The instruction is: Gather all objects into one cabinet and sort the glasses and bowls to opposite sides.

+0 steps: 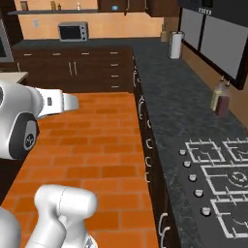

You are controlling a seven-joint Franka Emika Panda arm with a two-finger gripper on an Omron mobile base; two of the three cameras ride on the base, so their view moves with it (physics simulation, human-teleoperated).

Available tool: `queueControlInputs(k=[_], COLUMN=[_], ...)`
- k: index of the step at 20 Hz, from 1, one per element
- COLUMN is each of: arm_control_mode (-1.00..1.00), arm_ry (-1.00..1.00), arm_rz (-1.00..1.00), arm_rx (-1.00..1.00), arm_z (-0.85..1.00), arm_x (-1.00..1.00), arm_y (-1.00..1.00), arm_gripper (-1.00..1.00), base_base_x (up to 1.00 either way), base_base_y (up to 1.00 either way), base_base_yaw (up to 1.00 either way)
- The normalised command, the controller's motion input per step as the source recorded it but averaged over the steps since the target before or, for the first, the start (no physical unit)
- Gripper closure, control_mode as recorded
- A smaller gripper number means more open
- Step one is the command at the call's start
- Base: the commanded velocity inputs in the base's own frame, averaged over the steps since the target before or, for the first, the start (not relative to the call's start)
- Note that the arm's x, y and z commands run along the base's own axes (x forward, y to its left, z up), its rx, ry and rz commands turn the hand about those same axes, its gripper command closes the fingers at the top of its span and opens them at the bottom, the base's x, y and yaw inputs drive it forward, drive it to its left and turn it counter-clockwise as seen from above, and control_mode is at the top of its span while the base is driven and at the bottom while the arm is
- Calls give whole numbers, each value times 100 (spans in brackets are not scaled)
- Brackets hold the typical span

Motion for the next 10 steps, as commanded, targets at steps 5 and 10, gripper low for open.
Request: queueControlInputs(k=[5,10], arm_control_mode=[100,100], arm_ry=[0,0], arm_rz=[0,0], arm_rx=[0,0], arm_z=[0,0], arm_x=[0,0], arm_y=[0,0], arm_gripper=[-100,-100], base_base_x=[100,100], base_base_y=[0,-4], base_base_yaw=[22,22])
